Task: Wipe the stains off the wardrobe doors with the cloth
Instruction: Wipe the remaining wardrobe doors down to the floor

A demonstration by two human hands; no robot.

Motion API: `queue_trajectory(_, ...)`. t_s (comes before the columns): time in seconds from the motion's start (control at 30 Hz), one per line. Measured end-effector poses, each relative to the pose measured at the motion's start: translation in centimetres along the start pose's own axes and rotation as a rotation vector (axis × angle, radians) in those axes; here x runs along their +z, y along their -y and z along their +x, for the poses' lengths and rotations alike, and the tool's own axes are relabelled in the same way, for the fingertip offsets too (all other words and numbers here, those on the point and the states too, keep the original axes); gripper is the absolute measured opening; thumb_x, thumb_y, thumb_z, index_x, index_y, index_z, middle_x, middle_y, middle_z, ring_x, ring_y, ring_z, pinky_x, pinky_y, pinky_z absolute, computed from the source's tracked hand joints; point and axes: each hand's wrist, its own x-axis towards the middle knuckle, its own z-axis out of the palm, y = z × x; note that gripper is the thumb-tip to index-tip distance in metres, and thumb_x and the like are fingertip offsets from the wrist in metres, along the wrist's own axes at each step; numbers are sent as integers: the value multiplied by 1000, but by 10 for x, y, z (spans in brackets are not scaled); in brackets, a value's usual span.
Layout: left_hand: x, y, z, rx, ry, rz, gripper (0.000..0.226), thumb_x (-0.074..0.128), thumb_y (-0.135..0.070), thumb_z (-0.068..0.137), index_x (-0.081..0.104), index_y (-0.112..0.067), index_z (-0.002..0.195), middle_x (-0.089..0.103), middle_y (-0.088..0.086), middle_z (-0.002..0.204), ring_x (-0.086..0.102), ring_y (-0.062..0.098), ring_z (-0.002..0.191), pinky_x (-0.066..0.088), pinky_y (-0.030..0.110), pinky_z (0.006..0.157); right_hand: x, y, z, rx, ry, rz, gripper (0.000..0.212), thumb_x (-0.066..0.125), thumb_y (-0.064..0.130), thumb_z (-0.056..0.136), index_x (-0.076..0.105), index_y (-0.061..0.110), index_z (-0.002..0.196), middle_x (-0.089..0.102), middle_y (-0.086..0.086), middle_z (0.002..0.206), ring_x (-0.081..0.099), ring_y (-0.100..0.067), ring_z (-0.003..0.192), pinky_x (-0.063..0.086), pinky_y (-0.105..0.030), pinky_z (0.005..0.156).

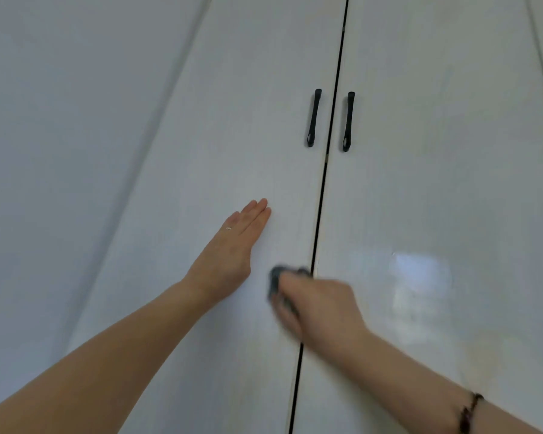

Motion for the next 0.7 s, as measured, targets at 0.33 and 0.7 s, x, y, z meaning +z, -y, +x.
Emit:
queue_trajectory(0.33,7,3,-2,38,-85,18,76,34,18,80,33,-4,154,27,8,162,20,19,152,10,31,125,-24,-72,87,421,-229,-131,21,49,40,100,44,23,89,52,3,70,58,-31,63,30,-33,54)
queue_trajectory(0.7,10,-2,-10,-44,-114,20,72,35,18,85,34,-5,153,28,6,162,20,17,152,8,30,125,-36,-74,31,220,-122,-177,25,45,42,99,57,20,101,63,0,74,63,-32,63,45,-34,54)
